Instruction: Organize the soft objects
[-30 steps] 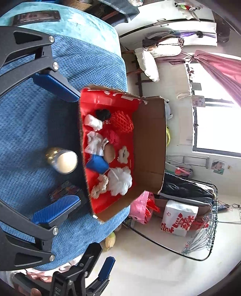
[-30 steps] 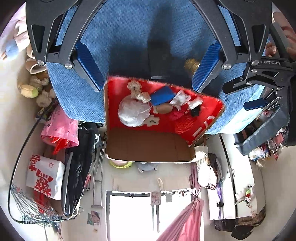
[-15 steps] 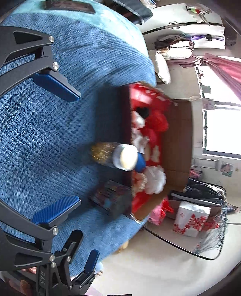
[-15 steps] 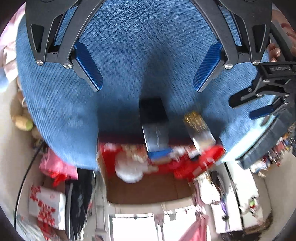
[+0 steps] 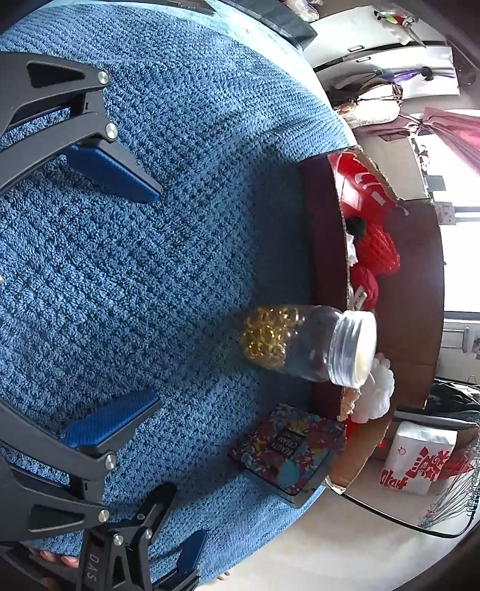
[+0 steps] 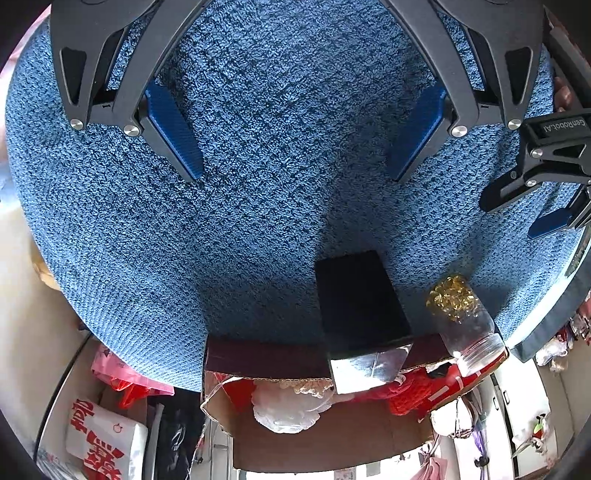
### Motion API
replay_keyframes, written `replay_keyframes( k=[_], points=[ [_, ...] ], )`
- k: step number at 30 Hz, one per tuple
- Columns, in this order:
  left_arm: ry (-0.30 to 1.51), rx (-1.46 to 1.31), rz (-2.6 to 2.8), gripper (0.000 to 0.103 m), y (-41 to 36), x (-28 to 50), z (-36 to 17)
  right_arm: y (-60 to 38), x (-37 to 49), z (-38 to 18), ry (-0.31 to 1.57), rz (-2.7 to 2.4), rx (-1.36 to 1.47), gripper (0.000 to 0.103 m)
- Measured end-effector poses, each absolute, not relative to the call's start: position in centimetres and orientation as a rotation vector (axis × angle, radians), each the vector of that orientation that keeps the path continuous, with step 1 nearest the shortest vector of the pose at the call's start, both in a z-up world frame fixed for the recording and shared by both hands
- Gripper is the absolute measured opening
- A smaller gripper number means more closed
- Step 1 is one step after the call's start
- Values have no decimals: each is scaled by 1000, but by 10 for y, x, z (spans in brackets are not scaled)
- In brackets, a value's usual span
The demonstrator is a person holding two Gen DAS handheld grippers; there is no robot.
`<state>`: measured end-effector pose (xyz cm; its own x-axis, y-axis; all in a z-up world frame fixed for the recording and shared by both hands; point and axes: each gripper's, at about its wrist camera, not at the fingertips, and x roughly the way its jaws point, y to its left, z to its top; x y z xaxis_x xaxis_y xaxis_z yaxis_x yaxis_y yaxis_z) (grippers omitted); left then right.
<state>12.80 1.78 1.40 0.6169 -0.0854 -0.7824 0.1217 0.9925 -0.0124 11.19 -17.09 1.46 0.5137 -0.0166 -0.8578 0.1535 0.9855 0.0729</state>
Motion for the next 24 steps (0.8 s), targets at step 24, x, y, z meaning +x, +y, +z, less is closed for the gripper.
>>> replay_keyframes(
  k=[24],
  points=[
    [907, 51, -103, 103, 13, 134, 10, -175, 113, 12, 1021, -122, 170, 103]
  ],
)
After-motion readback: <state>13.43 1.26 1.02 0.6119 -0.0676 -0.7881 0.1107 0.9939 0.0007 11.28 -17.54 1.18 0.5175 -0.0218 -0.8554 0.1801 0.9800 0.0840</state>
